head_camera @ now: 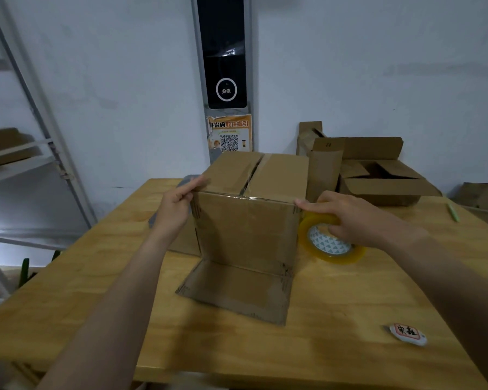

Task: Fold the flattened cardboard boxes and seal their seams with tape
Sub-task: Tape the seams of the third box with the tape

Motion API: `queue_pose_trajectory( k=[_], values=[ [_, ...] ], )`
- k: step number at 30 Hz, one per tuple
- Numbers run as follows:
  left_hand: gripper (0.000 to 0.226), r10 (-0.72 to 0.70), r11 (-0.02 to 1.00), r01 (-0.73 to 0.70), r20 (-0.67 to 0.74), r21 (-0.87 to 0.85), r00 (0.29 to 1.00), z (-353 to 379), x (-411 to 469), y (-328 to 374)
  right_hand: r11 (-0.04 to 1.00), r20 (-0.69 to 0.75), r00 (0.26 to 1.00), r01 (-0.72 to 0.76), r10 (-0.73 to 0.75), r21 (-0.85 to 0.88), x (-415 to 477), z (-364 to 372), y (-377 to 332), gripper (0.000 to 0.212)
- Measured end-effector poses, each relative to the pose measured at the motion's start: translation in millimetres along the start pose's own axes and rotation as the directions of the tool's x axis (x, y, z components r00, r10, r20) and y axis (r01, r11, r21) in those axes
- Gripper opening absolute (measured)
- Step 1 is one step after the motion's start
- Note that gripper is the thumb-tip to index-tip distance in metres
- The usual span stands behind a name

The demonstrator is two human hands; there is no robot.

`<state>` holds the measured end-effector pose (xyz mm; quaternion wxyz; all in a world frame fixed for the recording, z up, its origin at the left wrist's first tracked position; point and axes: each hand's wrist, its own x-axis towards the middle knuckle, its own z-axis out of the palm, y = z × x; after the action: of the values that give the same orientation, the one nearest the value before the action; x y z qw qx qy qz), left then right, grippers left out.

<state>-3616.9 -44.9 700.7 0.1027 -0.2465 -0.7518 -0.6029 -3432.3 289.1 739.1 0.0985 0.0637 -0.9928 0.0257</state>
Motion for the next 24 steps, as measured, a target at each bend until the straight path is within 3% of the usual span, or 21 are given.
queue_pose_trajectory(
  k=[5, 8, 11, 13, 16, 21, 24],
  values=[
    [0.059, -0.103, 0.992, 0.087, -0.177, -0.091, 0.979, 9, 0, 8, 1.000, -0.013, 1.000, -0.006, 0.006, 0.003, -3, 1, -4, 0.079],
    [0.064, -0.047, 0.969, 0.095, -0.205, 0.229, 0.978, 23, 0, 27, 1.000, -0.032, 0.999, -0.016, 0.015, -0.024, -4, 3, -10, 0.080],
    [0.056, 0.106, 0.790, -0.075, -0.015, 0.609, 0.994, 56, -18, 52, 1.000, -0.048, 0.999, 0.015, -0.015, 0.004, -4, 7, -23, 0.080],
    [0.049, 0.191, 0.761, -0.250, 0.162, 0.598, 0.968, 83, -39, 66, 0.998, -0.048, 0.999, 0.026, -0.023, 0.062, -3, 10, -34, 0.078],
    [0.040, 0.266, 0.779, -0.372, 0.271, 0.505, 0.925, 106, -60, 69, 0.975, -0.060, 0.998, 0.030, -0.017, 0.221, -5, 10, -45, 0.080],
    [0.030, 0.296, 0.803, -0.343, 0.174, 0.487, 0.939, 110, -58, 57, 0.820, -0.249, 0.957, 0.021, 0.150, 0.572, -28, 23, -36, 0.061],
    [0.028, 0.325, 0.808, -0.351, 0.140, 0.474, 0.935, 116, -58, 56, 0.715, -0.254, 0.938, 0.009, 0.237, 0.699, -47, 46, -32, 0.055]
  ],
)
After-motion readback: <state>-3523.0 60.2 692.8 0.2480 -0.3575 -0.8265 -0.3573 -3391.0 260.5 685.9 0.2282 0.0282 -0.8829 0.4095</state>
